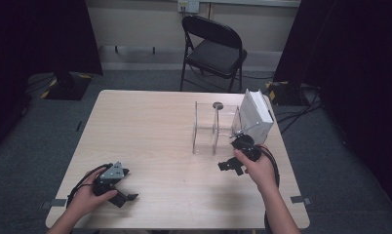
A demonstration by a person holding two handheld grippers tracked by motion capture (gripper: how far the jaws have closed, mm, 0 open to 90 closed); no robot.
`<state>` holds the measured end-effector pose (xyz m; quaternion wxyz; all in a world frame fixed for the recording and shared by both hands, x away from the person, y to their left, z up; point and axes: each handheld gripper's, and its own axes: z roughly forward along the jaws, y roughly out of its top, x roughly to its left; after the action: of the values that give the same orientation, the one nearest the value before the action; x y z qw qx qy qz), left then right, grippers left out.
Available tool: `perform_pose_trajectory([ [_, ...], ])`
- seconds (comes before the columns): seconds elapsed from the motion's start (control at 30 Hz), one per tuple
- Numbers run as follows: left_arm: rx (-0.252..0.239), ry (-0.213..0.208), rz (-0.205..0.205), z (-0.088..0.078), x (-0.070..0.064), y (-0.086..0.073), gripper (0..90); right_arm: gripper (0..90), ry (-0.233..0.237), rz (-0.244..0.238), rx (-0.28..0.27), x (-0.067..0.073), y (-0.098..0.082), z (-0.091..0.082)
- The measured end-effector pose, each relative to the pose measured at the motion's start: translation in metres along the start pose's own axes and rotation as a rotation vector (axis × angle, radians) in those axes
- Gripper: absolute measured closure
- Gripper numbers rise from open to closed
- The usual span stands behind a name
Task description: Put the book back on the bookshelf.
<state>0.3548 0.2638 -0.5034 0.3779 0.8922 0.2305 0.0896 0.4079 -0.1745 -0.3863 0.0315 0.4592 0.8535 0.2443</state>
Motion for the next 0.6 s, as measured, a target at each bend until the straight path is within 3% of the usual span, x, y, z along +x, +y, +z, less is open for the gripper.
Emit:
perform_pose_trajectory([
  [0.6,0.0,0.0,0.0,0.0,0.0,0.0,0.0,14.8,0.047,-0.012,-0.008,0.01,0.002,0.016],
])
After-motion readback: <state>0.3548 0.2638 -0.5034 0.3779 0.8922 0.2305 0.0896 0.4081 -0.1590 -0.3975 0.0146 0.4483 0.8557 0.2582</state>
